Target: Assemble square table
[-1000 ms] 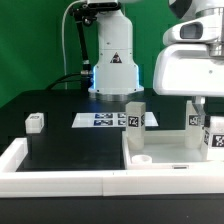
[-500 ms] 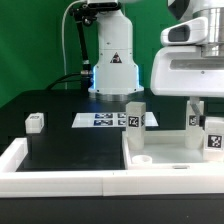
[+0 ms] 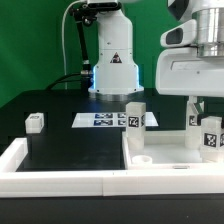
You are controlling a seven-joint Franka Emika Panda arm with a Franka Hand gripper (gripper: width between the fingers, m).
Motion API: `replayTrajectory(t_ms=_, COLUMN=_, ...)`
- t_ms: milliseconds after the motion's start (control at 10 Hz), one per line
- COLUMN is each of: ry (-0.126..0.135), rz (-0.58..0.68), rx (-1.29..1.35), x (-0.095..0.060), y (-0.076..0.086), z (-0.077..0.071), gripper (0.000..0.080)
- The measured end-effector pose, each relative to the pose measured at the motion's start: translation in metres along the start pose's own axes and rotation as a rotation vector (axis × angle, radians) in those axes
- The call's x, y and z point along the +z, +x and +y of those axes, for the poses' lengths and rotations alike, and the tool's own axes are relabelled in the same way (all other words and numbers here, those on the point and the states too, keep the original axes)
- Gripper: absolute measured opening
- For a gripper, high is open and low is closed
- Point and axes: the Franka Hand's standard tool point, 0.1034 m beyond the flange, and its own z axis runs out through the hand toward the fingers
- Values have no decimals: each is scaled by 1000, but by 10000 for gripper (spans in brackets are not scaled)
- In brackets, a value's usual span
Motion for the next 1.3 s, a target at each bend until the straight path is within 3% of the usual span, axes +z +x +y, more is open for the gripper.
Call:
replayTrajectory(t_ms=300, ry=-6, rz=-13, rx=167, x=0, y=1, z=1, gripper=291)
replayTrajectory(t_ms=600, ry=-4, rz=-12, rx=124, x=0, y=2, z=1, gripper=292)
replayTrajectory(t_ms=700, ry=-2, rz=-11, rx=30, x=0, y=3, z=2, gripper=514)
replayTrajectory(t_ms=800, ry=0, rz=-11, rx=0, x=-1, y=2, z=0, gripper=514)
replayTrajectory(t_ms=900, ry=10, rz=-4, rx=-129, x=-1, y=4, z=-1, gripper=620)
replayTrajectory(t_ms=1300, ry=19, rz=10, rx=-519, x=-2, y=7, z=-2, gripper=648)
